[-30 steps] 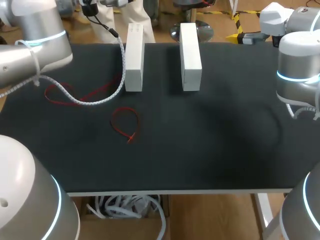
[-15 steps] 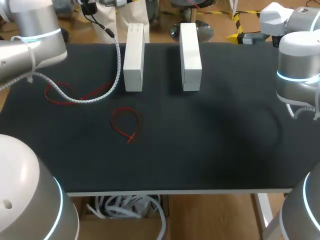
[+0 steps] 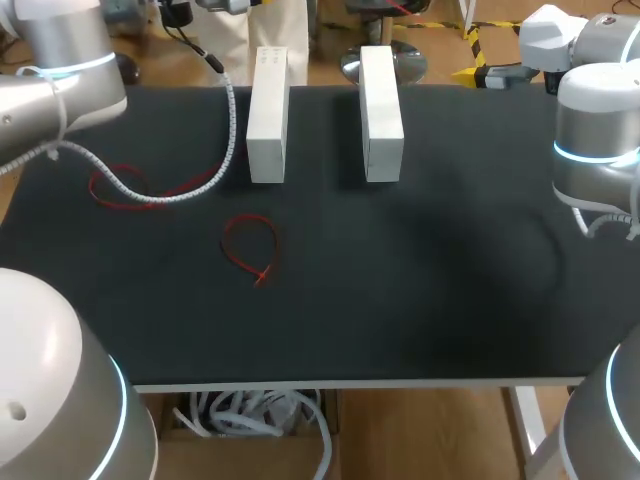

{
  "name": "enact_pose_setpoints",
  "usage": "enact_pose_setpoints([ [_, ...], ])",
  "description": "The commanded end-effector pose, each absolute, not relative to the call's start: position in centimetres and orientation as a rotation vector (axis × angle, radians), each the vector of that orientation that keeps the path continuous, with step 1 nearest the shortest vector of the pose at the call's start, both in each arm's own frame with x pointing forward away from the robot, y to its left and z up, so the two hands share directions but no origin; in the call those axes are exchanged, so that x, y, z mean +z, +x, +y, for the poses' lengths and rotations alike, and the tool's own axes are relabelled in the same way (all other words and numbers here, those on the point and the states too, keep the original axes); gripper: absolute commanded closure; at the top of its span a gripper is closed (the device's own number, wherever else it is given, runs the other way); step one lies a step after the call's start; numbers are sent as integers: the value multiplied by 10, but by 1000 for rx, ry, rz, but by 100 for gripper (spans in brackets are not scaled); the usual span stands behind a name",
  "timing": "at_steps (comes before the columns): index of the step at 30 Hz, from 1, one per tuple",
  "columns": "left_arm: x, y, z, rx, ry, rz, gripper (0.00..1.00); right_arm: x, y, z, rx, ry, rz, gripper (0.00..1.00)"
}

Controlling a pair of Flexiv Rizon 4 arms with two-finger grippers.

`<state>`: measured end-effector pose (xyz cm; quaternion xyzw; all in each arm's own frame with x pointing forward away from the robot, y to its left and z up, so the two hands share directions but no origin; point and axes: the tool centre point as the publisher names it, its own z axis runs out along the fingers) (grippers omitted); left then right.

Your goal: Grab the tape and strap the tape.

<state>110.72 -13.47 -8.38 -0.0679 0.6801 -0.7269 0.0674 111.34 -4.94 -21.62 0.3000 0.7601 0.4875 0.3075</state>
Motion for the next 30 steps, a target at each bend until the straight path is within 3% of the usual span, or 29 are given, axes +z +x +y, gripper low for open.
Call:
enact_pose_setpoints([
  [1, -84, 1110, -133, -2193, -193, 2062, 100, -216, 1114, -50, 1290, 793, 2011, 0],
  [30, -83, 1099, -131, -2226, -136, 2107, 100, -216, 1114, -50, 1290, 793, 2011, 0],
])
